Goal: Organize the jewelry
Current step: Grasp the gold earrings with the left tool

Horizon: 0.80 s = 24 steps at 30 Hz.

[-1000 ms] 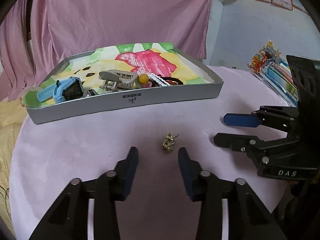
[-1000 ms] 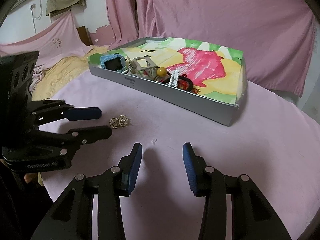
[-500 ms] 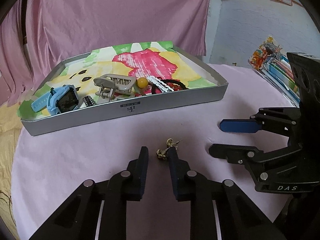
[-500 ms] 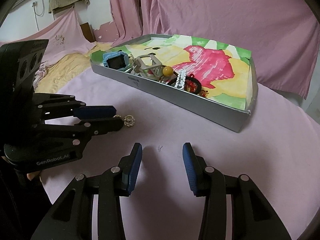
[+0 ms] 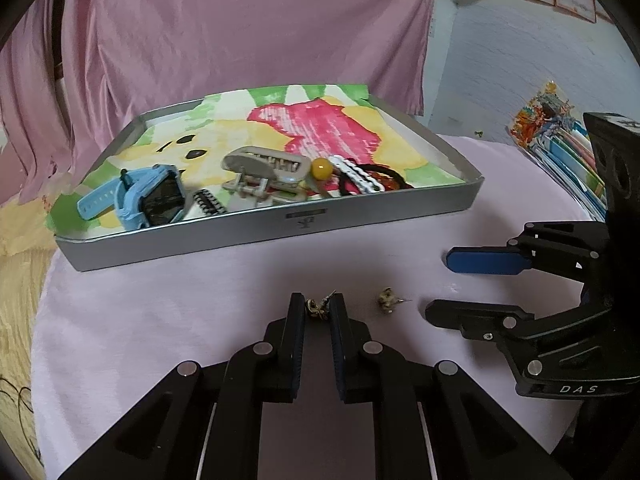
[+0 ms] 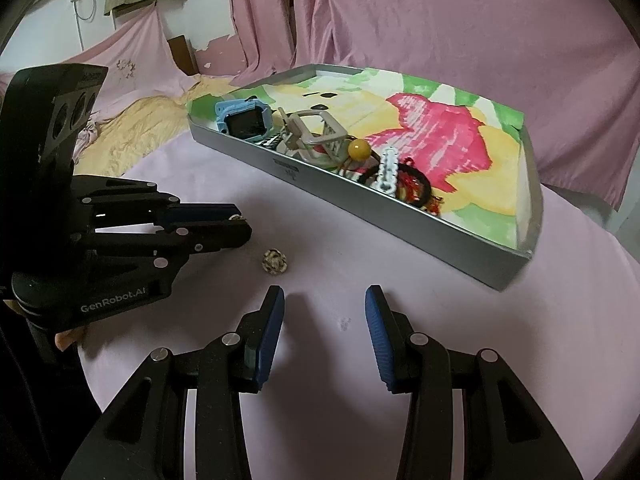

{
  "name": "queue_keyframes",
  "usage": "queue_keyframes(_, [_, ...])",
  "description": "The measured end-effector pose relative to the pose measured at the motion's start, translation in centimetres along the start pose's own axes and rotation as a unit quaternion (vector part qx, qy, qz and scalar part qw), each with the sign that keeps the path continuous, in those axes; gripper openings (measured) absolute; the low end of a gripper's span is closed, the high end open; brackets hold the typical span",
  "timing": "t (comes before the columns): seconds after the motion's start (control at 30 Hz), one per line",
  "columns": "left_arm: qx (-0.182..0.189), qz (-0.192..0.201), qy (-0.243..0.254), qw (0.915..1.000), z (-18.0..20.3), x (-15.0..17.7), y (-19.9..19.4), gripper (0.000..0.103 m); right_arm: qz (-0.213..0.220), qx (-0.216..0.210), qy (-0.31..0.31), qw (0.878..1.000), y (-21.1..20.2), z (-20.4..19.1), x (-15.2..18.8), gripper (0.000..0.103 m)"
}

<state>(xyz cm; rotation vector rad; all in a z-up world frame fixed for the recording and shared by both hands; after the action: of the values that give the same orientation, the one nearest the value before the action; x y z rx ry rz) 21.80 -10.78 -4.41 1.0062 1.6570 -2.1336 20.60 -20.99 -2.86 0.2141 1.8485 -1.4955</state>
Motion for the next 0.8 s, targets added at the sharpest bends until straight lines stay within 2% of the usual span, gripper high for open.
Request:
queue_keyframes(0.43, [0.012, 0.006, -0.031, 0.9994, -2.4, 0.1, -0.5, 0.012, -0.004, -0.007, -0.020, 1.000, 1.4, -2.0, -1.5, 0.032])
queue_keyframes(0.57, [0.016, 0.007, -0.034, 0.9993, -2.5, 0.2, -0.5, 0.012, -0.003, -0.005, -0.027, 1.000, 1.6, -2.4, -1.7, 0.021])
queue_keyframes(0.8, [0.015, 0.007, -0.031, 0.9994, -2.5, 0.2, -0.5, 0.012, -0.002, -0.012, -0.025, 1.000, 1.6, -2.4, -1.8, 0.013])
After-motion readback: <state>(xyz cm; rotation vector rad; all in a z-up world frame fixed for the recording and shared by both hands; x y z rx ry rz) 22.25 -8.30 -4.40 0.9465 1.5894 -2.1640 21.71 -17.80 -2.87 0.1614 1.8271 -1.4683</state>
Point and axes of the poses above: each gripper's, at about its wrist camera, not at the fingertips, and y roughly the way its jaws point, z to its right, x to its underside, the point moved 6 cm from there along y, roughly the way its jaws point, and after that the axes turned 3 degrees about -y, right-handed, at the moved point
